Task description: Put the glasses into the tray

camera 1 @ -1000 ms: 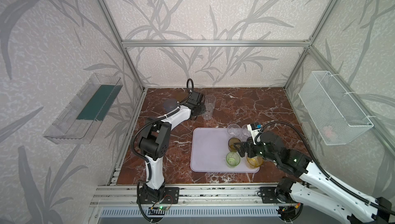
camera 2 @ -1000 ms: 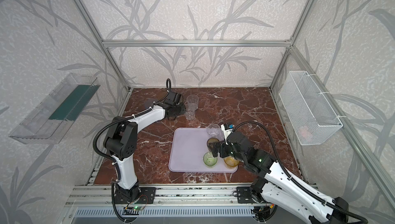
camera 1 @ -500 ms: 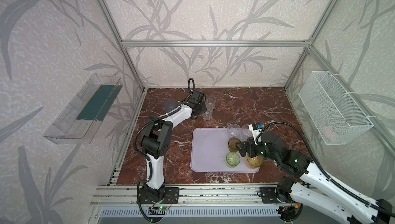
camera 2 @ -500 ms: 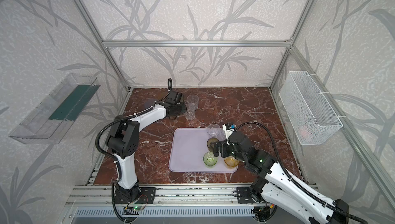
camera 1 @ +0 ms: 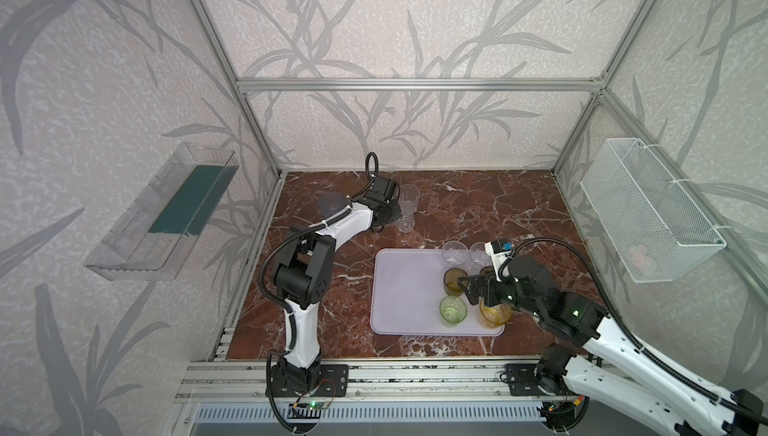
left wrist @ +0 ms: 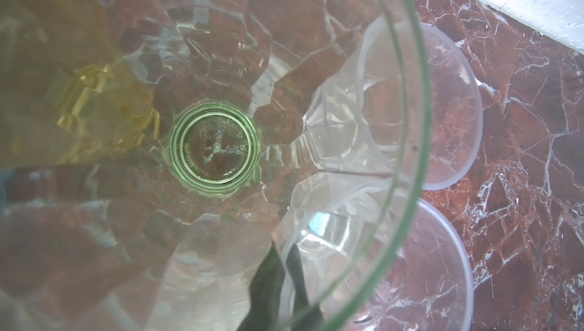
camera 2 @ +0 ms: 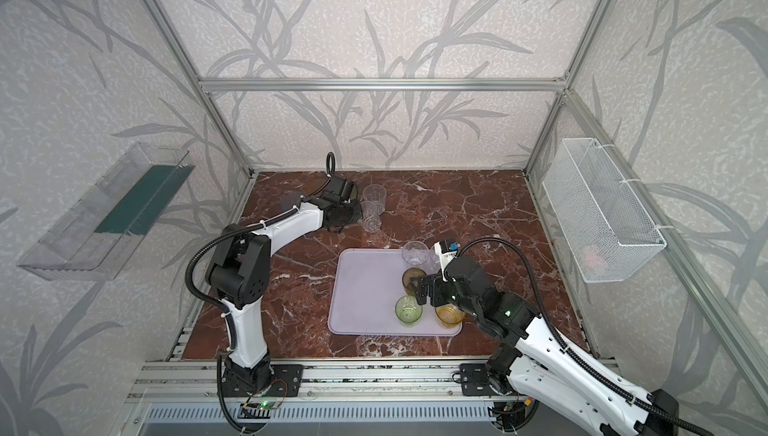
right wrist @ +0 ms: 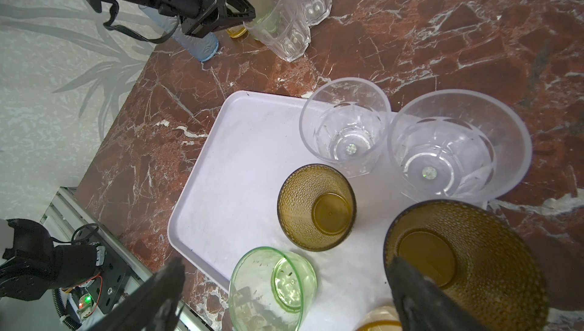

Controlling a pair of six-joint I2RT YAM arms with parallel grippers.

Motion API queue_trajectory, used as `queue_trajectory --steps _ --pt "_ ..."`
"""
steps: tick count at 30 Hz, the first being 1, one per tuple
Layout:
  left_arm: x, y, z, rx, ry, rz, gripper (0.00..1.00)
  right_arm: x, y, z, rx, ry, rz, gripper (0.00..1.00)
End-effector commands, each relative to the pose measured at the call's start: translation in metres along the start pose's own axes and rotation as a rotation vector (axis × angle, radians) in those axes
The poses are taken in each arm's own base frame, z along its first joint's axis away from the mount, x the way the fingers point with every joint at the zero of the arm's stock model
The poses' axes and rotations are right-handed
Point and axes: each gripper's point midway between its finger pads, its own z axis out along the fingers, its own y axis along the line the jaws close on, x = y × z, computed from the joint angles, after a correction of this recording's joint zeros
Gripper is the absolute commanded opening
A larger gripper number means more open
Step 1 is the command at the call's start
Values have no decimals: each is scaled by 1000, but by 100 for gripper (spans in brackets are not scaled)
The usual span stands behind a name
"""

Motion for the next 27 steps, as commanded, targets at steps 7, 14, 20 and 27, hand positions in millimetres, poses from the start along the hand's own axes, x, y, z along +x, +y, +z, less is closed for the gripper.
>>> queue_trajectory --steps 7,14,20,27 --pt "0 -5 -14 7 6 27 0 3 -6 -3 12 -2 15 99" --pt "2 -7 -28 24 -9 34 0 4 -6 -3 4 3 34 99" --pt "5 -7 -41 34 -15 35 0 6 -6 -1 -9 5 63 99" --pt "6 -5 -60 46 -34 38 0 9 -2 -1 -42 16 100 99"
